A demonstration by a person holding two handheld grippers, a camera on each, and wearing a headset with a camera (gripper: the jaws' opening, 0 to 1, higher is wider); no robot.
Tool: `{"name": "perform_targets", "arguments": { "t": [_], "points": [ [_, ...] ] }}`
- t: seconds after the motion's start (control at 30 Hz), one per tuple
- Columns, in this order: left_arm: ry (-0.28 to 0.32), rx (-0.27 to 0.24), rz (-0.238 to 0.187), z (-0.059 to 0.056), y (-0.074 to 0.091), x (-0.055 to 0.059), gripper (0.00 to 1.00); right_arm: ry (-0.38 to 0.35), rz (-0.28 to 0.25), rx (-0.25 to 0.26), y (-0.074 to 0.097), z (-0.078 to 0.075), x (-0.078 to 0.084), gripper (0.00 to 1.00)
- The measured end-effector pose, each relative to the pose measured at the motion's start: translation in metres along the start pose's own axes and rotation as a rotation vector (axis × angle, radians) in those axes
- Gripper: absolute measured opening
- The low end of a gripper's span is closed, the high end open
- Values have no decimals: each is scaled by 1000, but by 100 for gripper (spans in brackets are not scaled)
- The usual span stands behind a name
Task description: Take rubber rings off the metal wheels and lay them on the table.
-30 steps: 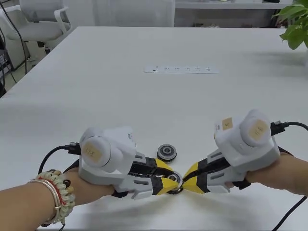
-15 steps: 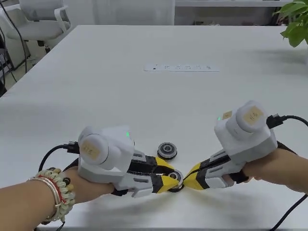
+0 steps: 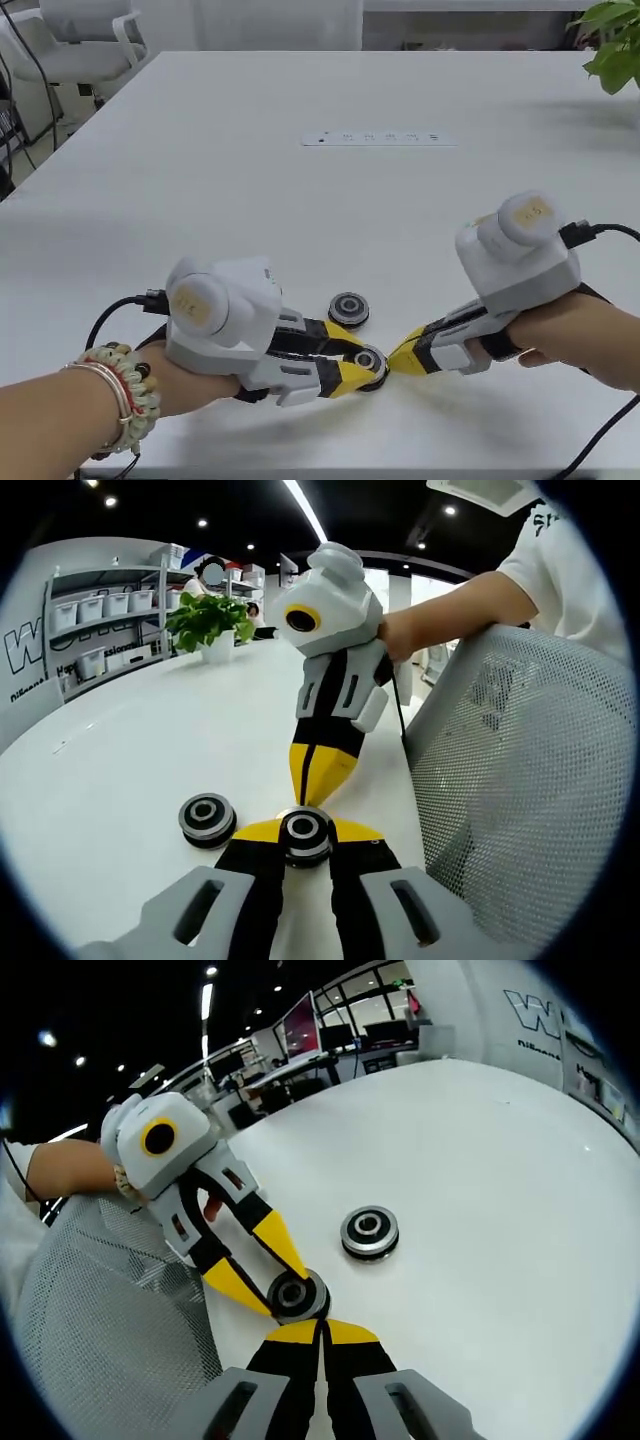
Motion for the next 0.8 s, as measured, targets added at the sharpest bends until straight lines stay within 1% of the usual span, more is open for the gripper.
{"name": "perform_targets", "arguments": {
  "t": [0.1, 0.13, 0.17, 0.2, 0.23, 0.4, 0.47, 0.5, 0.53, 0.57, 0.6, 0.63, 0.67, 0.7, 0.8],
  "points": [
    [-1, 1, 0, 0, 0, 0, 11, -118, -1, -16, 1, -1, -1, 0],
    [-1, 1, 0, 0, 0, 0, 11, -127, -3, -27, 2, -1, -1, 0],
    [-1, 1, 0, 0, 0, 0, 11, -169, -8, -37, 2, 0, -2, 0],
    [-1, 2, 0, 0, 0, 0, 11, -204, -1, -23, 2, 2, -1, 0],
    [-1, 2, 1, 0, 0, 0, 11, -194, -1, -24, 2, 3, -3, 0],
    [-2, 1, 2, 1, 0, 0, 11, -203, 4, 1, 1, 7, -2, 0],
    [-3, 0, 2, 1, 0, 0, 11, -199, -3, -1, 1, 7, 0, 0],
    [-2, -1, 2, 0, 0, 0, 11, -176, 1, -1, 0, 6, 2, 0],
    [18, -4, 1, 1, 0, 0, 10, -123, -4, -10, -1, 6, 3, 0],
    [80, -23, -11, 2, 0, 0, 9, -52, -3, -20, -1, 7, 4, 0],
    [107, -24, -17, 3, 0, 0, 8, -15, -5, -20, -1, 5, 3, 0],
    [94, -21, -11, 6, 0, 0, 6, 7, 1, -20, -1, 6, 3, 0],
    [85, -14, -13, 5, 0, 0, 6, 23, 1, -17, 0, 3, 2, 0],
    [55, -10, -9, 4, 1, 0, 6, 30, 3, -11, 0, 4, 1, 0],
    [54, -12, -5, 3, 1, 0, 6, 43, 9, -9, -1, 2, 1, 0]
  ]
}}
Point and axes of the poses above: the centre of the closed fingertips' face, and the gripper's own axes: y roughly backward along the fingers, z roughly to its left, x roughly out of its underside, the point moved 8 cm from there along y, roughly backward along the fingers, and after that the axes turned 4 degrees about -y, right-handed, at the moved point
